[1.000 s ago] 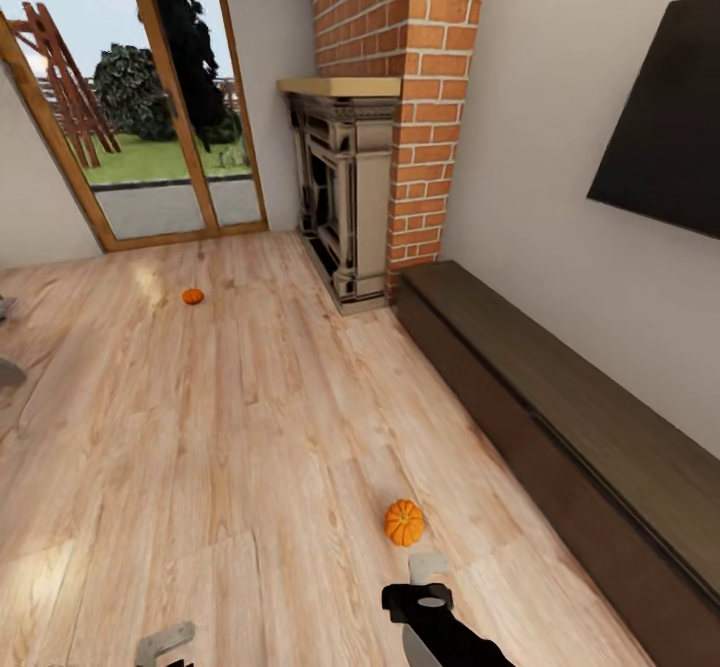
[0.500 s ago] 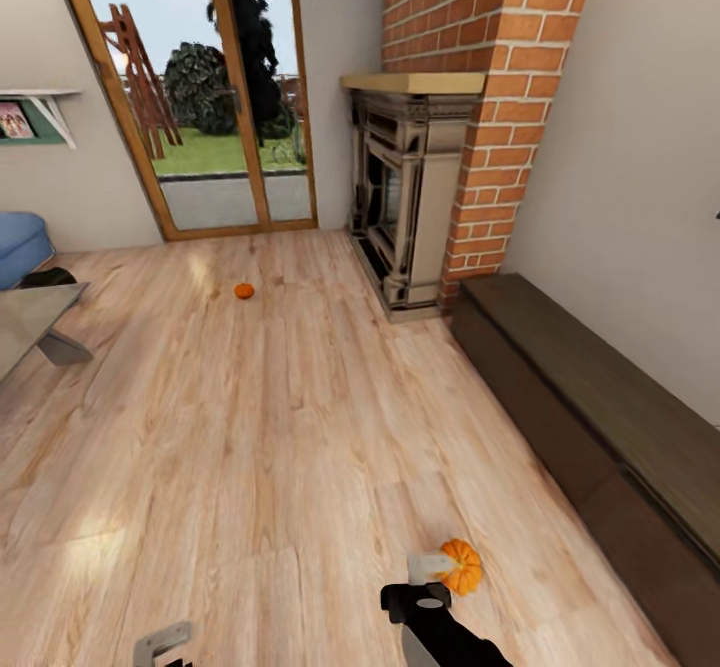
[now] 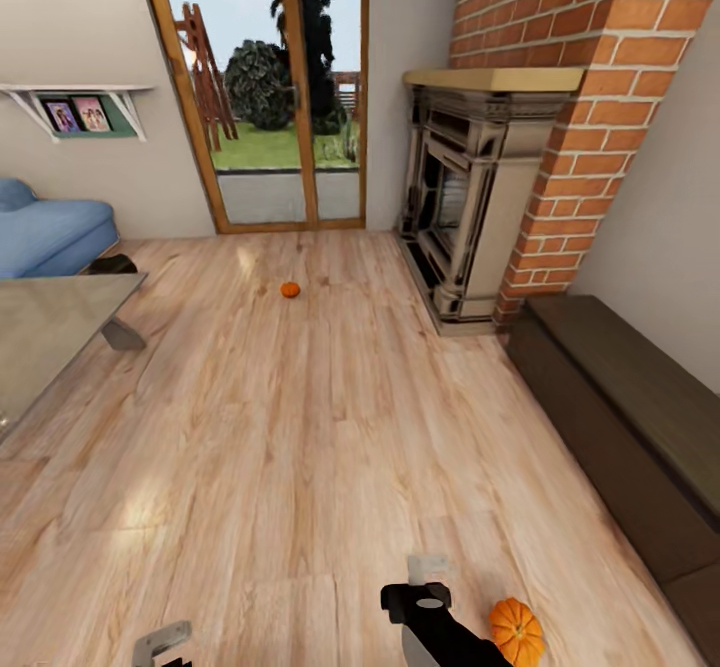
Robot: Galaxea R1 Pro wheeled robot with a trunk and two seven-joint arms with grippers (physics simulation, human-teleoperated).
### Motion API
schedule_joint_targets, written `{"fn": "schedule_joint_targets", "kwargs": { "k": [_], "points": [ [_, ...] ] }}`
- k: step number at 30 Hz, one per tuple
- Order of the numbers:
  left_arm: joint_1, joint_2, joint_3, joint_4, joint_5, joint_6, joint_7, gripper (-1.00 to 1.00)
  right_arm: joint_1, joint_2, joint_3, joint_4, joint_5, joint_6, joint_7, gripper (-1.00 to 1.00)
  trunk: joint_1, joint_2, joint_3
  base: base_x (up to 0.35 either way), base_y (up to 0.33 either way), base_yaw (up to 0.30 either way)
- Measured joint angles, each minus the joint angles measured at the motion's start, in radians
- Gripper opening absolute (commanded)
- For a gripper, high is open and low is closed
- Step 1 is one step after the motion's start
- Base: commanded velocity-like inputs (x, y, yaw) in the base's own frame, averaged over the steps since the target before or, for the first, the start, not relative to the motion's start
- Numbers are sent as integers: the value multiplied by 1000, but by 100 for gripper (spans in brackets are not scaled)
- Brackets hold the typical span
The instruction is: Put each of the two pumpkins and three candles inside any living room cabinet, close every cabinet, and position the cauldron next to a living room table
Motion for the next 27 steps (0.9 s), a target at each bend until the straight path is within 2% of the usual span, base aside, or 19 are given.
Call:
{"fn": "schedule_joint_targets", "kwargs": {
  "k": [9, 17, 22, 27],
  "points": [
    [0, 0, 9, 0, 0, -1, 0, 100, 0, 0, -1, 0, -3, 0, 6, 100, 0, 0, -5, 292, 155, 229],
    [0, 0, 12, 0, 0, -2, 0, 100, 0, 0, -2, 33, -4, -3, 10, 100, 0, 0, -6, 292, 141, 20],
    [0, -1, 12, 0, 0, -2, 0, 100, 0, 0, -2, 75, -2, -54, 10, 100, 0, 0, -6, 298, 117, 1],
    [0, -2, 12, 0, -1, -2, 0, 100, 0, 0, -3, 81, -9, -66, 9, 100, 0, 0, -6, 313, 58, 0]
  ]
}}
